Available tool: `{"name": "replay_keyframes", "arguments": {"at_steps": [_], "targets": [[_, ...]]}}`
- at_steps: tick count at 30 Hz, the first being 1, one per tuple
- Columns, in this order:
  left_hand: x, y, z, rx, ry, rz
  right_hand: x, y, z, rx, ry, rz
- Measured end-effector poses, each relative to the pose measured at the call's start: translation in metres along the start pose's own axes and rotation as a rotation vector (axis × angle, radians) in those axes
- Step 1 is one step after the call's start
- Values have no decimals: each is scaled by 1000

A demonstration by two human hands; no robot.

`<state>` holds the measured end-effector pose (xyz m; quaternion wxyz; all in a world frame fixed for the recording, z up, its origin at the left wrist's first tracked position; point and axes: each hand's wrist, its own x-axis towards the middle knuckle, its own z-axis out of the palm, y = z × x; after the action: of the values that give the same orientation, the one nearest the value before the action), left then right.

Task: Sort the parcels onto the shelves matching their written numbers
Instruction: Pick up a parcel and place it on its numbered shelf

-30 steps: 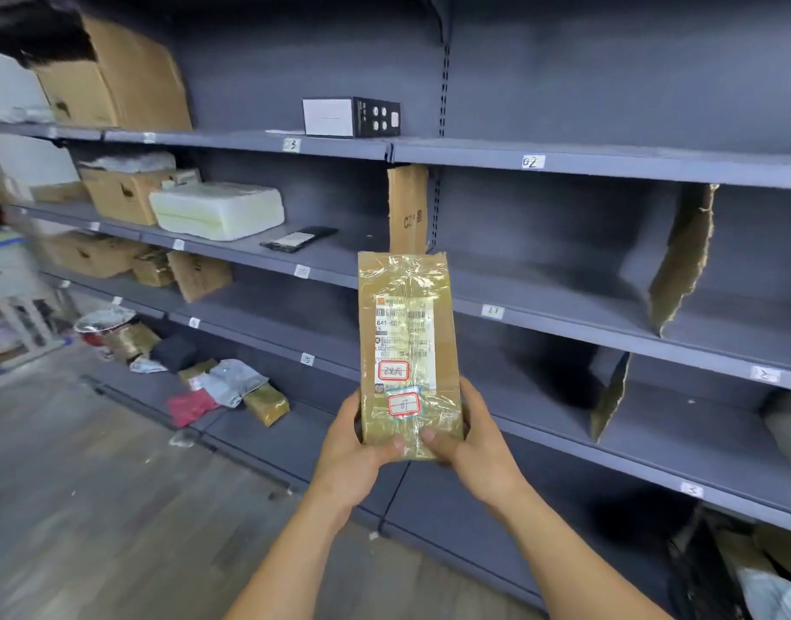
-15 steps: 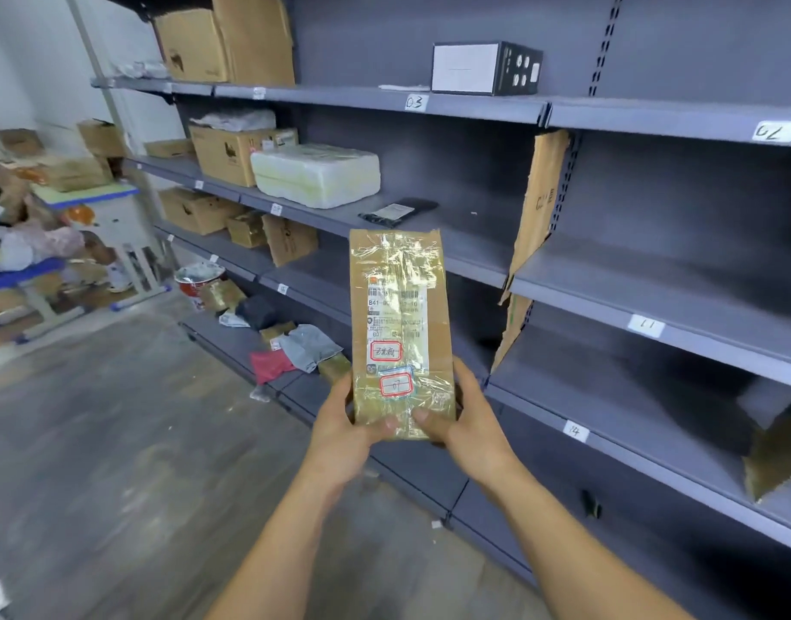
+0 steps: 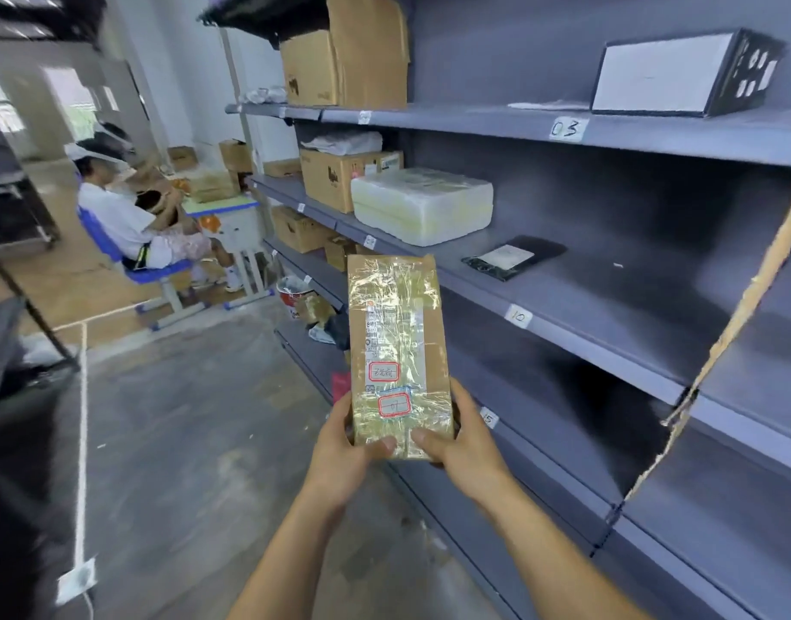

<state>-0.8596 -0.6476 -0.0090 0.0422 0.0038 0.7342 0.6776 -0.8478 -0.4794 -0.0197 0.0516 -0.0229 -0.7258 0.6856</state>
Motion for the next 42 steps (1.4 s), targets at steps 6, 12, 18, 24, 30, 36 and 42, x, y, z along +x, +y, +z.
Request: {"name": "replay_keyframes", "arguments": {"at_steps": [6,12,18,24,30,36,42], "targets": [[56,2,-19,-40,78,-28,70,2,23,-47,-70,-1],[119,-3,-55,-62,113,-52,137,11,63,-25,-122,44],[190,-13,-103,-82,86,-58,200,16,114,-18,-113,54],[272,-6,-173,-75,29,-63,269,1,184,4,-84,58],[336,2,-231,-62,-17,-50,327,-5,241,-16,-70,57],[400,4,-273,-25,-38,-32,389,-5,283,-24,-76,71],[482,5,-302,-19,-55,-21,473,1,316,-24,-108,60]]}}
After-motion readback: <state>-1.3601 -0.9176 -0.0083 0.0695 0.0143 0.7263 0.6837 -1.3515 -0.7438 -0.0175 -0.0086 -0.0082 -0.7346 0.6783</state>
